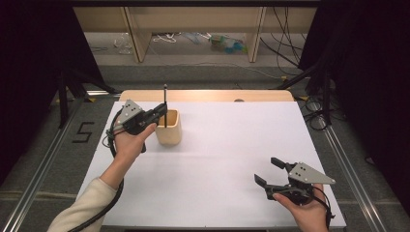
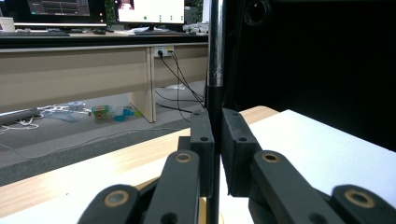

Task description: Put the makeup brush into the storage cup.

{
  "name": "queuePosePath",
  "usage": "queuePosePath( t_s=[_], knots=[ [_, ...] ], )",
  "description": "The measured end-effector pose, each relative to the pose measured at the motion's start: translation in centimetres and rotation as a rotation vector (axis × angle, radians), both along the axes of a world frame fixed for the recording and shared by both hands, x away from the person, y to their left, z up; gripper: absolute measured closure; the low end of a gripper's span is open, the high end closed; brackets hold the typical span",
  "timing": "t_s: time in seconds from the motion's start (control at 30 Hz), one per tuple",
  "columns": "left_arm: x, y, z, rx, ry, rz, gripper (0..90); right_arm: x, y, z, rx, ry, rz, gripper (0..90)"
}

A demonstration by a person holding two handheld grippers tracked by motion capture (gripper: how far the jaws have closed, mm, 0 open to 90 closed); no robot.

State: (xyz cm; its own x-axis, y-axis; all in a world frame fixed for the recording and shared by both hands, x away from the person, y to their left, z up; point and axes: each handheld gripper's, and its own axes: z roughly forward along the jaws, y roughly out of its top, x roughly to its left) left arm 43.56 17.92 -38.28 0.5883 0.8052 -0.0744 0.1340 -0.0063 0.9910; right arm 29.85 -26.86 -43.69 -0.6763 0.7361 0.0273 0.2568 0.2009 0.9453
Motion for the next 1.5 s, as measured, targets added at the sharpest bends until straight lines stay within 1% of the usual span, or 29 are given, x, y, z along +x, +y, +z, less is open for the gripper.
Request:
queuePosePath(
  t_s=[0.13, 0.77, 0.87, 0.9, 0.93, 1.0, 1.13, 1.4, 1.47, 1.5],
  knots=[
    [0.1, -0.1, 0.0, -0.005, 0.0, 0.001, 83.6, 0.0, 0.0, 0.0, -0.001, 0.0, 0.0, 19.0],
    [0.6, -0.4, -0.1, -0.005, 0.0, 0.005, 83.6, 0.0, 0.0, 0.0, 0.0, 0.001, 0.0, 19.0],
    [0.7, -0.4, -0.1, -0.002, -0.004, 0.006, 83.6, 0.0, 0.0, 0.0, 0.001, 0.001, 0.0, 19.0],
    [0.9, -0.4, -0.1, 0.005, -0.02, -0.008, 83.6, 0.0, 0.0, 0.0, 0.0, 0.001, 0.0, 19.0],
    [0.8, -0.5, -0.1, -0.009, -0.007, 0.008, 83.6, 0.0, 0.0, 0.0, 0.0, 0.002, 0.001, 19.0],
    [0.9, -0.4, 0.0, -0.001, -0.014, 0.007, 83.6, 0.0, 0.0, -0.1, 0.002, -0.001, -0.001, 19.0],
    [1.0, -0.5, -0.1, -0.008, -0.013, 0.009, 83.6, 0.0, 0.0, -0.1, 0.004, 0.0, 0.0, 19.0],
    [1.2, -0.3, -0.1, 0.001, -0.02, 0.013, 83.6, 0.0, 0.0, 0.0, -0.001, 0.002, -0.001, 19.0],
    [1.2, -0.4, -0.1, -0.009, -0.014, 0.016, 83.6, 0.0, 0.0, -0.1, 0.003, 0.002, 0.002, 19.0],
    [1.3, -0.3, -0.1, -0.006, -0.016, 0.015, 83.6, 0.0, 0.0, -0.1, 0.004, 0.001, 0.003, 19.0]
  ],
)
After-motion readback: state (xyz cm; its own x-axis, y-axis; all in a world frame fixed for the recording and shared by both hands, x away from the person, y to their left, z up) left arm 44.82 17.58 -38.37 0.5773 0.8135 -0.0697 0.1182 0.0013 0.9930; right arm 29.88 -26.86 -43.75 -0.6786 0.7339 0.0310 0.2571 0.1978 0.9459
